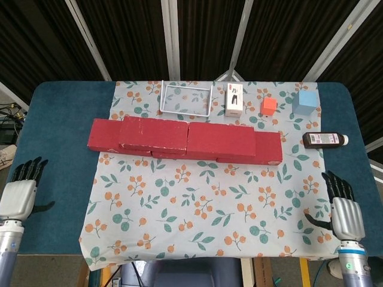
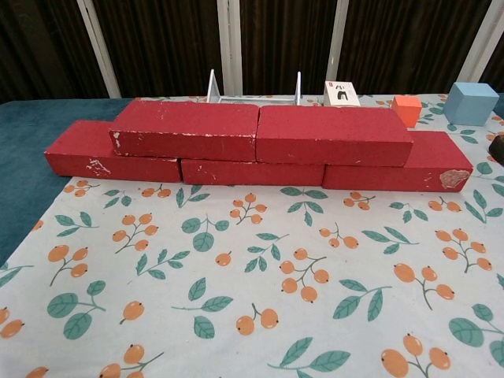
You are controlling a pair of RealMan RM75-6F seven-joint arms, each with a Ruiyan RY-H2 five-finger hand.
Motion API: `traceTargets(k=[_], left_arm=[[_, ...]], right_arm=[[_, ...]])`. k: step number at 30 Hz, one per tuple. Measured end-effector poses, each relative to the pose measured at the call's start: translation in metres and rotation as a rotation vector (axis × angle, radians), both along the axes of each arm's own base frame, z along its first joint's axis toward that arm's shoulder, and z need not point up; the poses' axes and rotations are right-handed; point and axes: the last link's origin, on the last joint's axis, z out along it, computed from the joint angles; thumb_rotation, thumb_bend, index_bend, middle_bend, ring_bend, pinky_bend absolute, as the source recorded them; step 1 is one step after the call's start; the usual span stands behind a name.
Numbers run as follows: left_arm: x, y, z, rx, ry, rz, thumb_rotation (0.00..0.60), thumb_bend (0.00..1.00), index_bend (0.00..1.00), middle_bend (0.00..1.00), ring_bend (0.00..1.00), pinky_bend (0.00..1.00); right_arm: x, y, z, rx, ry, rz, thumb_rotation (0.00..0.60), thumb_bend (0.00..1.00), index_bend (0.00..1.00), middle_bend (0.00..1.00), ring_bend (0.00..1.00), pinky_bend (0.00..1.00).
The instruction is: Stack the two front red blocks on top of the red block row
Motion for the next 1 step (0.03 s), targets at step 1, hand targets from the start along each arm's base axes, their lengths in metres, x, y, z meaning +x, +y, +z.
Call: traceTargets(k=[1], left_arm=[[-0.0014, -0.0038, -0.0012, 0.005, -0.008, -0.010, 0.600, 0.00, 0.06, 0.00, 0.00, 0.03]], right_arm=[[0.0008, 0.0006, 0.0002, 0.001, 0.003, 0.012, 0.600, 0.05, 0.00, 0.00, 0.00, 0.00]])
